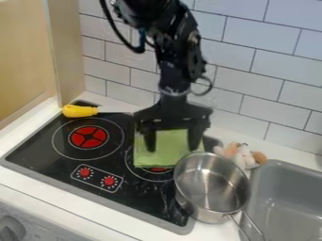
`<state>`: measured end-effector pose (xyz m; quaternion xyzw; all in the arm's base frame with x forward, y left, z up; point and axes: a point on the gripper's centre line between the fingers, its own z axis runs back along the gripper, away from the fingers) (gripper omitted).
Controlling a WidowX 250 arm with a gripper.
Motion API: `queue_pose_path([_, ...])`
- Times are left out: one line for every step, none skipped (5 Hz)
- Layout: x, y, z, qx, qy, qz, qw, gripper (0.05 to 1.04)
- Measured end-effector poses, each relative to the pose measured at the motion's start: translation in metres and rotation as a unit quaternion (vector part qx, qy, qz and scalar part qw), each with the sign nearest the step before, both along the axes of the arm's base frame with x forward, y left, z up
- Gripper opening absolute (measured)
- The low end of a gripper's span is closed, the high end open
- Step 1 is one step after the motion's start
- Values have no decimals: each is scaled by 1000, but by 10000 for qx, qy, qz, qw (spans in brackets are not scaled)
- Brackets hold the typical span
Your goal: Move the green cloth to the top of the right burner
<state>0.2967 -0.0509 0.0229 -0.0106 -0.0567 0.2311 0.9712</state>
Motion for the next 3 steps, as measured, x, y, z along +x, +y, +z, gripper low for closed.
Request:
queue_pose_path([6,0,6,-11,-42,-50,10000,999])
queue_pose_path([9,-1,22,-83,-239,-46,9997,999])
queue_pose_path([10,0,33,-122,-380,-42,9992,999])
